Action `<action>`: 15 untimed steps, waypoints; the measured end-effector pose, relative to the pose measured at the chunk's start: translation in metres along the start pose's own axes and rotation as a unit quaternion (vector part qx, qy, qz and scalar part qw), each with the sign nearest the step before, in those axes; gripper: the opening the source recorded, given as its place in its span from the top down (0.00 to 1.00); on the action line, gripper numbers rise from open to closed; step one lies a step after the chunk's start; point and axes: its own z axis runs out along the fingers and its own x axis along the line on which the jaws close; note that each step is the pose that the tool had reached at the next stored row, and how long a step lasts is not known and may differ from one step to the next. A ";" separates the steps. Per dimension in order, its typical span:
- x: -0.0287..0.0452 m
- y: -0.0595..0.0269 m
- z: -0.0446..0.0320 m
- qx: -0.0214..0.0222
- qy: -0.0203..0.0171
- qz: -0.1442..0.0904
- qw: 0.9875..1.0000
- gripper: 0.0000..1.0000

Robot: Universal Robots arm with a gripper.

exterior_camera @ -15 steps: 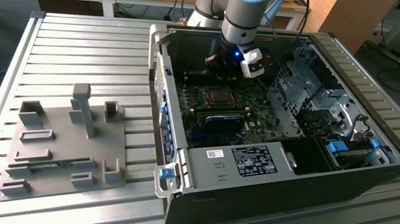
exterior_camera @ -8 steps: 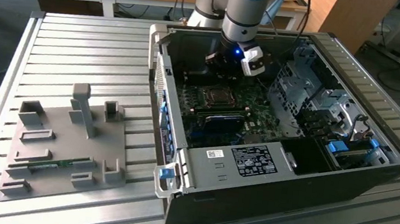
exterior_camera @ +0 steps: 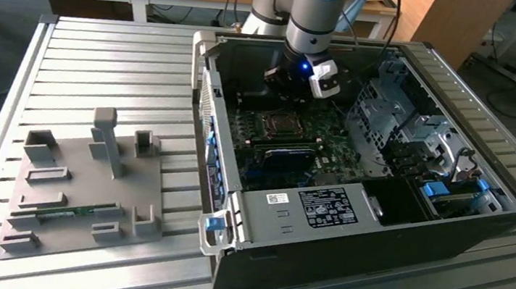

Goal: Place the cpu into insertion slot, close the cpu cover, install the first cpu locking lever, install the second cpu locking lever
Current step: 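Install the first cpu locking lever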

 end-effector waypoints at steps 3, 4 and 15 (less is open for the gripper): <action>0.0003 0.0007 0.0000 0.000 -0.001 0.004 1.000 0.89; 0.0004 0.0010 0.0000 0.000 -0.001 0.005 1.000 0.89; 0.0013 0.0032 -0.0001 -0.002 -0.002 0.014 1.000 0.89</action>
